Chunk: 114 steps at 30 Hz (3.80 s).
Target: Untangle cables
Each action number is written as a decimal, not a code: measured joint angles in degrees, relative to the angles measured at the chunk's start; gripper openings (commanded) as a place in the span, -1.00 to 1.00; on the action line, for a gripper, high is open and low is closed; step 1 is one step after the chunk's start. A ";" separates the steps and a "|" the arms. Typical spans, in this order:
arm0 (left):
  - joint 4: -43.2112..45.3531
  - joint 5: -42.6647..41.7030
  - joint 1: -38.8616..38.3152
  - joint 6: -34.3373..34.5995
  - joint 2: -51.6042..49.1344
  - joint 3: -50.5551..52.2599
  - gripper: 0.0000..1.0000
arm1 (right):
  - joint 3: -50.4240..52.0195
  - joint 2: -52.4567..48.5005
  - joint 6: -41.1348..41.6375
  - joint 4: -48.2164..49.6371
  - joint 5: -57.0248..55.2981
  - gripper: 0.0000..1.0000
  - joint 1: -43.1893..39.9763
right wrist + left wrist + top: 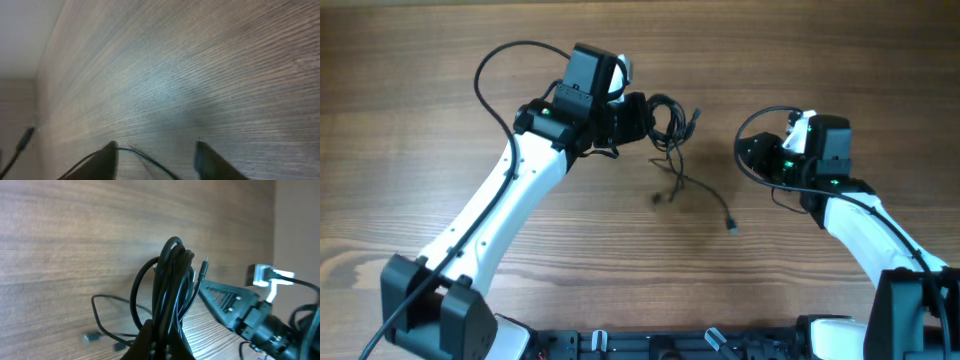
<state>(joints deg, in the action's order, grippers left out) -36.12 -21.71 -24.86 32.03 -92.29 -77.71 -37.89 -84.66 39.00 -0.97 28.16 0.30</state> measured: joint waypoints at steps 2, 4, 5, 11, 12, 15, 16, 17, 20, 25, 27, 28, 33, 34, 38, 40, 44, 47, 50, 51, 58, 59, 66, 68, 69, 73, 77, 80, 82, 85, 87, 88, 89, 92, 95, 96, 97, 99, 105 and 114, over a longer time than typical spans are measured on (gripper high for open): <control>0.52 0.00 -0.22 -1.46 0.46 0.00 -0.92 | 0.07 -0.11 -1.79 3.96 2.78 0.66 -0.02; 0.42 0.00 -0.26 -4.04 0.46 0.00 -0.92 | 0.07 -0.20 -3.96 12.11 10.29 0.75 -0.02; 0.55 -0.02 -0.26 -5.62 0.46 0.00 -0.92 | 0.17 -0.20 -4.63 15.54 13.70 0.75 -0.02; 3.28 0.00 -0.26 -14.40 0.46 0.04 -0.92 | 0.24 -0.22 -6.64 27.15 30.23 0.62 1.18; 4.31 -0.02 -0.26 -14.86 0.46 0.04 -0.92 | 0.24 -0.22 -7.52 27.04 31.76 0.63 2.03; 8.57 0.17 -0.26 -14.56 0.46 0.04 -0.92 | 0.24 -0.22 -11.32 26.73 34.45 0.69 5.25; 9.35 0.63 -0.26 -13.51 0.46 0.04 -0.92 | 0.24 -0.22 -12.74 26.73 34.80 0.70 6.47; 10.25 1.49 -0.26 -11.61 0.46 0.04 -0.92 | 0.24 -0.22 -14.95 26.71 34.80 0.76 8.13; 10.25 2.64 -0.26 -8.04 0.46 0.04 -0.92 | 0.24 -0.24 -20.06 26.21 27.56 0.70 13.14; 8.74 3.04 -0.26 -5.53 0.46 0.04 -0.92 | 0.24 -0.24 -28.24 26.08 7.39 0.11 20.20; 8.66 3.04 -0.26 -5.07 0.46 0.04 -0.92 | 0.24 -0.24 -30.53 26.21 2.29 -0.55 22.14; 8.66 3.04 -0.26 -4.98 0.46 0.04 -0.92 | 0.24 -0.24 -31.52 26.29 1.09 -0.80 22.60; 8.07 4.44 -0.24 -5.49 0.46 0.04 -0.92 | 0.24 -0.24 -30.58 26.27 -2.45 -0.91 22.51; 7.67 5.62 -0.24 -6.10 0.46 0.04 -0.92 | 0.24 -0.22 -29.16 26.10 -1.20 -0.91 21.94; 6.34 12.83 -0.26 -11.02 0.46 0.04 -0.92 | 0.24 0.74 -22.60 25.46 10.05 -0.91 17.03; 6.34 14.29 -0.26 -13.88 0.46 0.04 -0.92 | 0.24 1.49 -18.75 25.55 16.44 -0.91 14.27; 6.40 14.97 -0.96 -17.79 0.46 0.04 -0.92 | 0.24 1.75 -11.65 25.49 25.05 -0.91 10.45; 7.50 11.89 -1.73 -18.93 0.46 0.04 -0.92 | 0.24 1.75 -10.05 25.51 27.61 -0.91 10.16; 7.85 10.47 -2.86 -20.31 0.46 0.04 -0.92 | 0.24 1.75 -9.51 25.51 27.71 -0.91 10.21; 8.11 9.84 -3.82 -20.72 0.46 0.04 -0.92 | 0.24 1.75 -9.29 25.49 27.30 -0.91 10.21; 6.95 7.19 -9.90 -27.12 0.46 0.04 -0.92 | 0.24 1.77 -6.01 27.65 20.48 -0.91 10.32; 6.88 7.19 -10.21 -27.61 0.46 0.04 -0.92 | 0.24 1.77 -5.75 27.58 19.17 -0.91 10.32; 6.14 2.16 -10.25 -32.33 0.46 0.04 -0.92 | 0.24 1.77 -2.58 27.19 13.99 -0.89 9.35; 6.10 -1.90 -10.23 -34.99 0.46 0.04 -0.92 | 0.24 1.77 -2.05 27.65 14.73 -0.90 9.64; 6.08 -2.93 -10.23 -35.69 0.46 0.04 -0.92 | 0.24 1.77 -1.81 27.98 15.37 -0.90 9.92; 5.92 -5.62 -10.23 -37.16 0.46 0.04 -0.92 | 0.24 1.77 -1.49 29.79 16.79 -0.79 12.72; 5.68 -7.15 -9.64 -37.48 0.61 0.02 -0.92 | 0.42 1.75 -1.49 30.36 16.17 -0.10 12.04; 4.90 -7.63 -8.17 -37.62 0.70 0.02 -0.92 | 0.63 1.81 -1.55 30.67 19.50 0.86 9.07; 4.59 -8.48 -6.86 -37.77 0.70 0.02 -0.92 | 0.72 1.77 -1.44 30.64 22.29 1.00 6.47; 3.93 -11.67 -3.61 -38.69 0.74 0.02 -0.92 | 0.70 1.75 -1.49 31.23 30.53 0.99 0.66; 3.93 -15.87 -1.55 -40.50 0.74 0.02 -0.92 | 0.70 1.75 -1.55 31.39 34.60 0.99 -2.47; 3.82 -18.80 -0.35 -41.66 0.74 0.02 -0.92 | 0.70 1.75 -2.08 31.45 36.52 0.99 -4.35; 3.54 -22.05 0.87 -42.71 0.74 0.02 -0.92 | 0.70 1.75 -3.15 31.47 38.05 1.00 -6.10; 1.70 -32.85 4.92 -46.62 0.74 0.02 -0.92 | 0.70 1.75 -9.03 31.50 42.27 0.98 -9.64; 0.28 -40.39 7.63 -48.76 0.74 0.02 -0.92 | 0.70 1.75 -14.99 31.50 44.85 0.82 -9.60; 0.09 -43.52 8.46 -49.35 0.74 0.02 -0.92 | 0.70 1.75 -17.70 31.52 45.53 0.75 -9.25; 0.09 -45.57 8.83 -49.57 0.74 0.02 -0.92 | 0.70 1.75 -18.88 31.52 45.72 0.71 -8.85; -0.31 -48.17 8.90 -49.99 0.74 0.02 -0.92 | 0.70 1.75 -20.65 31.63 45.72 0.49 -7.87; -4.46 -49.92 8.85 -50.38 0.74 0.02 -0.92 | 0.68 1.79 -18.82 36.70 43.78 0.37 -6.82; -5.07 -45.18 8.85 -50.38 0.74 0.02 -0.92 | 0.68 1.86 -12.24 37.73 51.47 -0.06 -6.69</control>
<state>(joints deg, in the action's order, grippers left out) -41.19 -66.89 -16.01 -18.35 -91.55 -77.69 -37.21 -82.81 26.76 36.75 79.64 -6.39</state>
